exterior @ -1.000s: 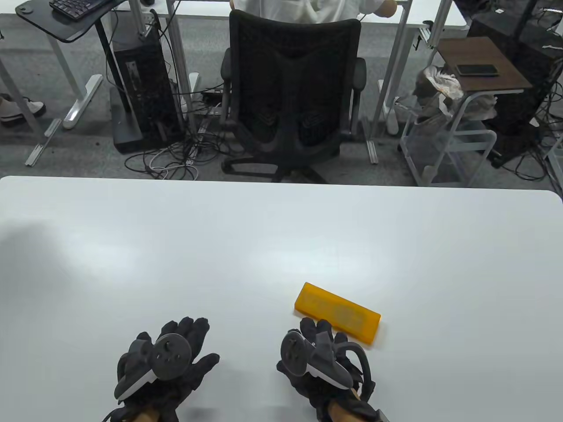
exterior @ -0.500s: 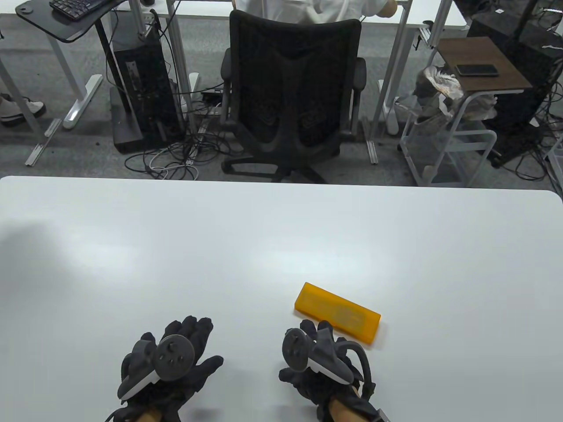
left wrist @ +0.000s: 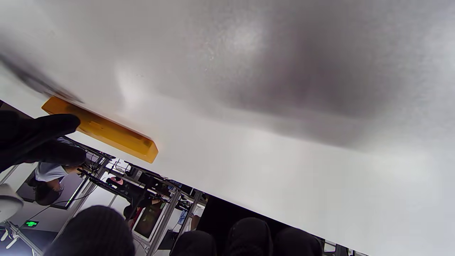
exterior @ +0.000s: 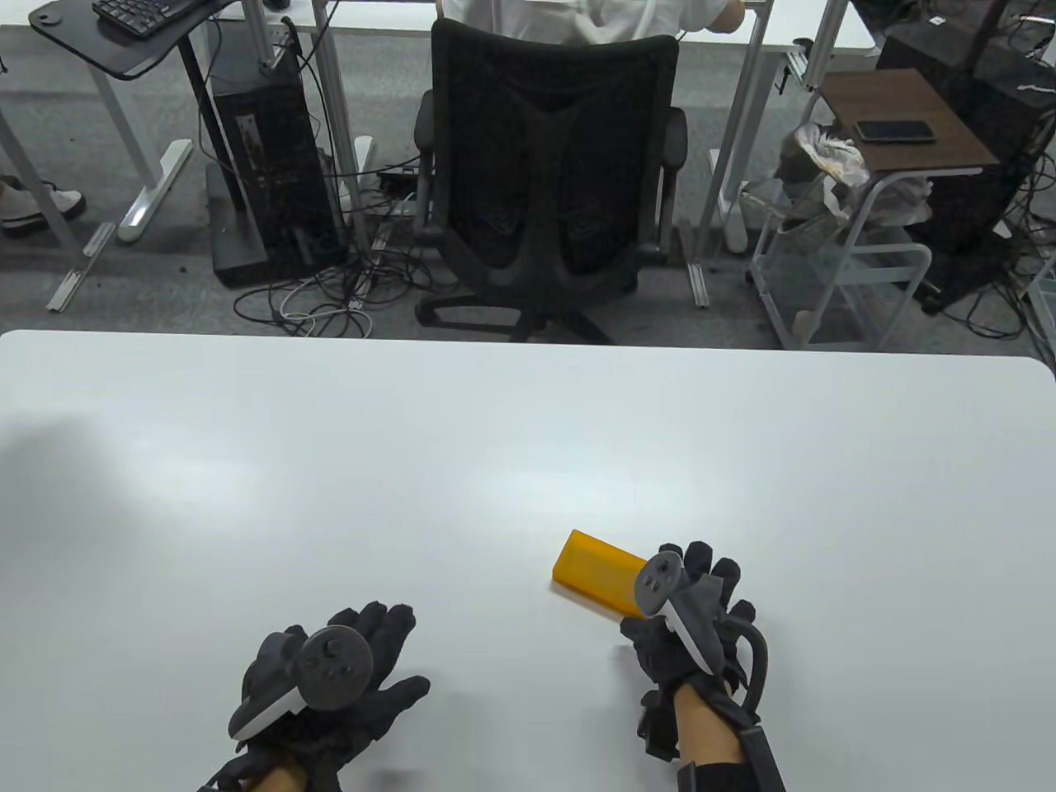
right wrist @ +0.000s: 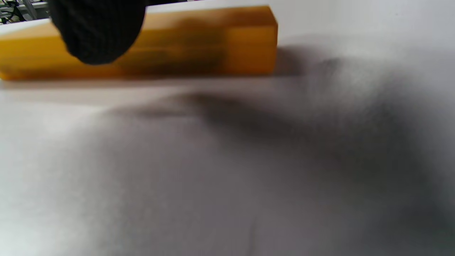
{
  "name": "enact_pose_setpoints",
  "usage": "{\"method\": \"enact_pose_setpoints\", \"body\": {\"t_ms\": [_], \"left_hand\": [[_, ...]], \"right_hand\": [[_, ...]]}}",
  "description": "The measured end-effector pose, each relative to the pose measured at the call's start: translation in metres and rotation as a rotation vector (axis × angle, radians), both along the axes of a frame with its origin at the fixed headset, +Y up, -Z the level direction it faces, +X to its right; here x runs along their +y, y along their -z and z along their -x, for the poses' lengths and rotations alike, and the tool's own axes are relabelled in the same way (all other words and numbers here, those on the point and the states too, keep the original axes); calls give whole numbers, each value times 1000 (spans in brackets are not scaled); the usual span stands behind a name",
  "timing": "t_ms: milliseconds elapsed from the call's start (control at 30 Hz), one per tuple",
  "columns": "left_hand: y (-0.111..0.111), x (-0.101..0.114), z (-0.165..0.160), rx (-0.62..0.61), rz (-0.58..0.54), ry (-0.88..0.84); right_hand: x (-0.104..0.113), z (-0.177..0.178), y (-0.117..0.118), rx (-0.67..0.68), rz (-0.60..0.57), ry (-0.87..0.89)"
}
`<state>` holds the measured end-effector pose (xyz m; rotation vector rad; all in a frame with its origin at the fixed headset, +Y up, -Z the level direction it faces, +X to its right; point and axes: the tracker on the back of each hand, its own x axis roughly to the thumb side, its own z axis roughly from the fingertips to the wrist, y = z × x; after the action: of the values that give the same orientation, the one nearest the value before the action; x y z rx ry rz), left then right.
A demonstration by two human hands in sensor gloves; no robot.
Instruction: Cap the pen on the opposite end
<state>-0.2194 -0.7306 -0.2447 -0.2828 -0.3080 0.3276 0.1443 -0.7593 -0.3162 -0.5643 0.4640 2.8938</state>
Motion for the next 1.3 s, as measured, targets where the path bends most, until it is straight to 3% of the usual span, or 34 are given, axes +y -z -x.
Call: {"method": "enact_pose_setpoints", "body": {"t_ms": [100, 167, 567, 733, 967, 1167, 1300], "left_hand": [[2, -2, 0, -3, 14, -5], [3, -4, 2, 6, 23, 2], [6, -13, 10, 50, 54, 14], [8, -11, 14, 84, 34, 26], [11, -12, 10, 66, 0, 127], [26, -28, -12, -5, -12, 273], [34, -40, -26, -51, -7, 270]], "right_hand": [[-10, 2, 4, -6, 86, 32], [-8, 3, 4, -29, 4, -34], [6, 9, 1, 3, -132, -118], [23, 45, -5, 224, -197, -49], [10, 109, -17, 559, -137, -87], [-2, 125, -22, 644, -97, -111], [-2, 123, -23, 654, -104, -90]]}}
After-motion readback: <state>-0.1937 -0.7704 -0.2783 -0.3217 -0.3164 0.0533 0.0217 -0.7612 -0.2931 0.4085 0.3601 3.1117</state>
